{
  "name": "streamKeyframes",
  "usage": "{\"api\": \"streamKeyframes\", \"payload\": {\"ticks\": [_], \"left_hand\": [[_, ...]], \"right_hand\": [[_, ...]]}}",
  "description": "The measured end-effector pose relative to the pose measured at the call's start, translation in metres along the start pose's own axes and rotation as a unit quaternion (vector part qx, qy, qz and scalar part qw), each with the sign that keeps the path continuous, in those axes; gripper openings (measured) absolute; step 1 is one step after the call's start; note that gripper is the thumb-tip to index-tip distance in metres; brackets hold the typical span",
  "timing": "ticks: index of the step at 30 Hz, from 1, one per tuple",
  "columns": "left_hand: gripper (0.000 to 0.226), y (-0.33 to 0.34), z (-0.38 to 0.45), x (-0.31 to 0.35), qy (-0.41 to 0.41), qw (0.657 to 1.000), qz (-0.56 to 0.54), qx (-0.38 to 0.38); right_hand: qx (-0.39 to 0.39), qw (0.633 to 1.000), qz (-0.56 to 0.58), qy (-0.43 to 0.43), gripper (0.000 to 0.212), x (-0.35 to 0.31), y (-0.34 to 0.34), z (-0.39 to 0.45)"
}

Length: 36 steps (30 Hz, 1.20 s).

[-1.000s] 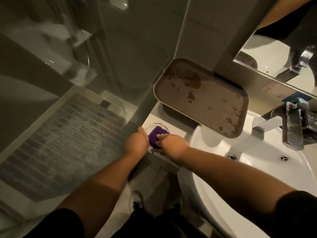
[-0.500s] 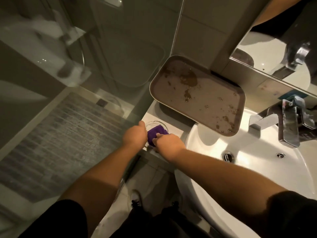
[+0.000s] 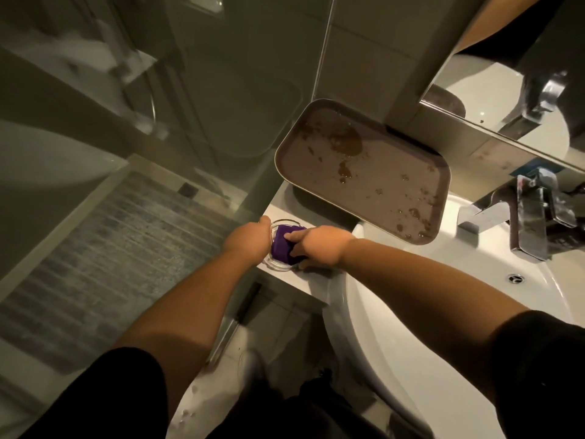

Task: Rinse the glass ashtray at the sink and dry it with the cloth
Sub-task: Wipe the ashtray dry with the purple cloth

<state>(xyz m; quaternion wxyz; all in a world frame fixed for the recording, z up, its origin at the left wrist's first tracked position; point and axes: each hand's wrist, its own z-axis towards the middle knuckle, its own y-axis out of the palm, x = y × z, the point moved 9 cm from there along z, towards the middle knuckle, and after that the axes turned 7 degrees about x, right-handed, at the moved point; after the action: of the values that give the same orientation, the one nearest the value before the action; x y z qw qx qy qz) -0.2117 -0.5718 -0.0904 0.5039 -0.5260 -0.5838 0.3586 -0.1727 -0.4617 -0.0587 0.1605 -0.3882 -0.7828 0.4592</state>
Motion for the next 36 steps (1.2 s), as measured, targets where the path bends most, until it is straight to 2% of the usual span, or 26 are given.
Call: {"api": "streamKeyframes", "payload": {"ticks": [4, 9, 11, 16, 19, 21, 25, 30, 34, 36], "left_hand": [[0.020, -0.002, -0.009, 0.001, -0.035, 0.999, -0.005, 0.012], [0.028, 0.004, -0.027, -0.003, -0.122, 0.991, -0.044, 0.014], [0.028, 0.007, -0.033, -0.004, -0.135, 0.988, -0.065, 0.018], [0.034, -0.001, -0.015, -0.008, -0.063, 0.993, -0.102, 0.013], [0.031, -0.002, -0.001, -0.002, -0.004, 0.998, -0.070, -0.010], [0.021, -0.001, 0.001, 0.000, 0.008, 1.000, -0.024, -0.006], [0.022, -0.002, -0.005, 0.002, -0.022, 1.000, 0.011, 0.009], [0.026, 0.002, -0.018, 0.001, -0.087, 0.995, -0.053, 0.023], [0.031, 0.005, -0.029, -0.001, -0.122, 0.987, -0.101, 0.040], [0.034, 0.003, -0.026, 0.000, -0.103, 0.987, -0.115, 0.036]], "right_hand": [[0.026, 0.999, 0.013, 0.036, 0.048, -0.008, -0.003, -0.002], [0.067, 0.991, 0.025, 0.109, 0.041, -0.025, 0.009, -0.003], [0.068, 0.991, 0.038, 0.109, 0.039, -0.025, 0.010, -0.003], [0.049, 0.998, 0.025, 0.040, 0.041, -0.014, -0.004, -0.005], [0.010, 1.000, -0.017, 0.000, 0.046, -0.010, -0.004, -0.003], [-0.002, 1.000, -0.029, 0.001, 0.046, -0.008, -0.003, -0.002], [0.013, 0.999, -0.024, 0.042, 0.040, -0.013, 0.002, 0.002], [0.074, 0.987, 0.037, 0.138, 0.028, -0.016, 0.011, 0.005], [0.073, 0.989, 0.041, 0.120, 0.035, -0.011, 0.013, 0.007], [0.044, 0.995, 0.036, 0.084, 0.039, -0.002, 0.013, 0.007]]}}
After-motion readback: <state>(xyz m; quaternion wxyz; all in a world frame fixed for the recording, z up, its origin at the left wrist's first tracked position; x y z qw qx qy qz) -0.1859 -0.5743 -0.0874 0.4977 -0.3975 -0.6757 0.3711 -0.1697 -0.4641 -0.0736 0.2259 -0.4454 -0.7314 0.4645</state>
